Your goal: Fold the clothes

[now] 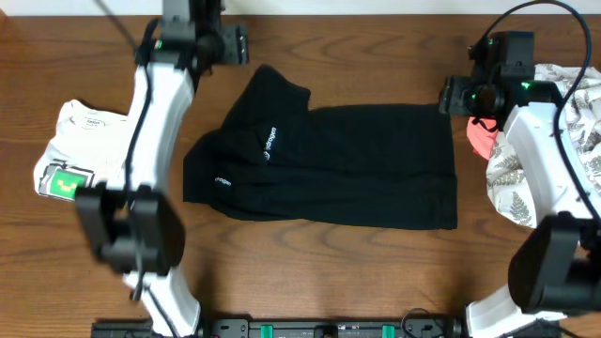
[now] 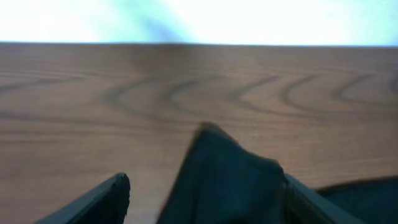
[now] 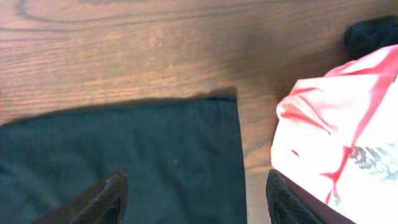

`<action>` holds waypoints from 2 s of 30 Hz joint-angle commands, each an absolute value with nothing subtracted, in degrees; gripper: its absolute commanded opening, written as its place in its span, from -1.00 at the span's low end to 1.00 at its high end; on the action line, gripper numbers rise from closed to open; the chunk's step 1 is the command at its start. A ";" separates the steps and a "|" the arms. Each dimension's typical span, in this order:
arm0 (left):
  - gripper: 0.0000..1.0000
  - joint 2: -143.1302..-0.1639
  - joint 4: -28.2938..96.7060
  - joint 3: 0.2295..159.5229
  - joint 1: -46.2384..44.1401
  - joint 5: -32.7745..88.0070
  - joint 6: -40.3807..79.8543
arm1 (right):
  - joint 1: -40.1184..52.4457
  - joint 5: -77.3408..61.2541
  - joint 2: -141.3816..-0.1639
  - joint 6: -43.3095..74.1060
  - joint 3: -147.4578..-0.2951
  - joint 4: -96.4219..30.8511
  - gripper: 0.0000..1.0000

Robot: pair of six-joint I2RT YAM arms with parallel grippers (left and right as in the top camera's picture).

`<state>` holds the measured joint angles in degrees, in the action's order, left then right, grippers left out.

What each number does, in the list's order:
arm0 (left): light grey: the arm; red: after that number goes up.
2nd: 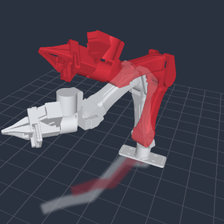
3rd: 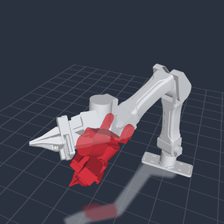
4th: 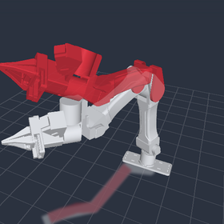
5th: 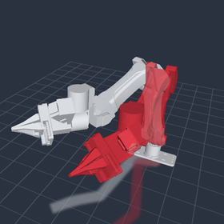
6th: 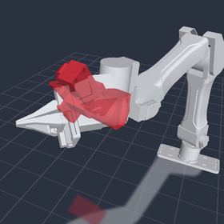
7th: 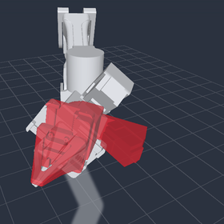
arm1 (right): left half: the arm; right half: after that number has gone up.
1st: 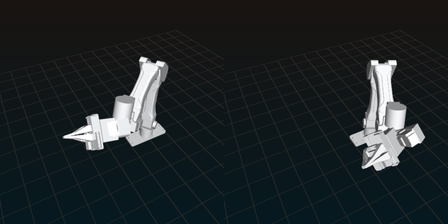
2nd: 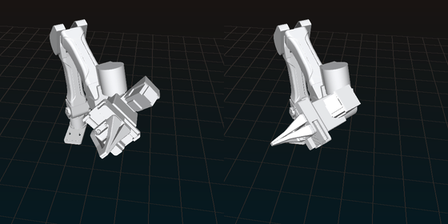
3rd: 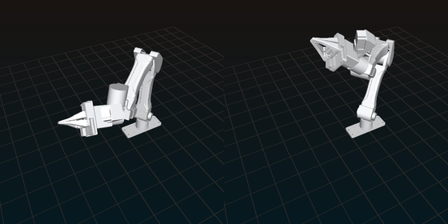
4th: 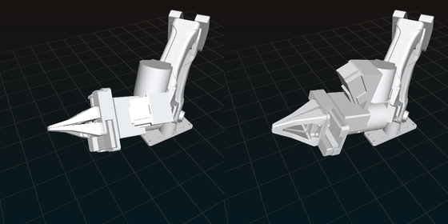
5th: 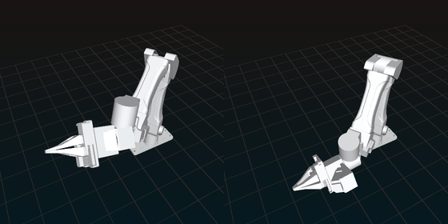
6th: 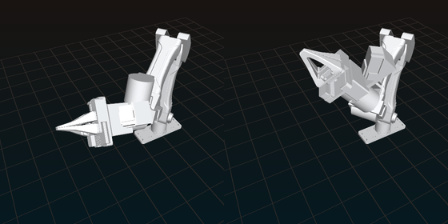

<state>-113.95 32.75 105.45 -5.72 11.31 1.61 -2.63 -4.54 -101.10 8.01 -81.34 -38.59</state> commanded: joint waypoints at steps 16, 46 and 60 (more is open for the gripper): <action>0.56 -140.44 40.97 119.00 -5.41 20.14 -2.96 | -2.94 -9.76 -114.83 5.50 -89.89 -38.24 0.69; -0.87 -136.70 44.34 119.02 -3.90 20.21 -5.32 | -3.05 -6.68 -115.11 5.69 -89.89 -34.79 0.50; -0.87 -133.60 44.75 119.02 -3.77 20.62 -2.50 | -4.51 -6.61 -123.07 5.02 -89.89 -27.11 0.51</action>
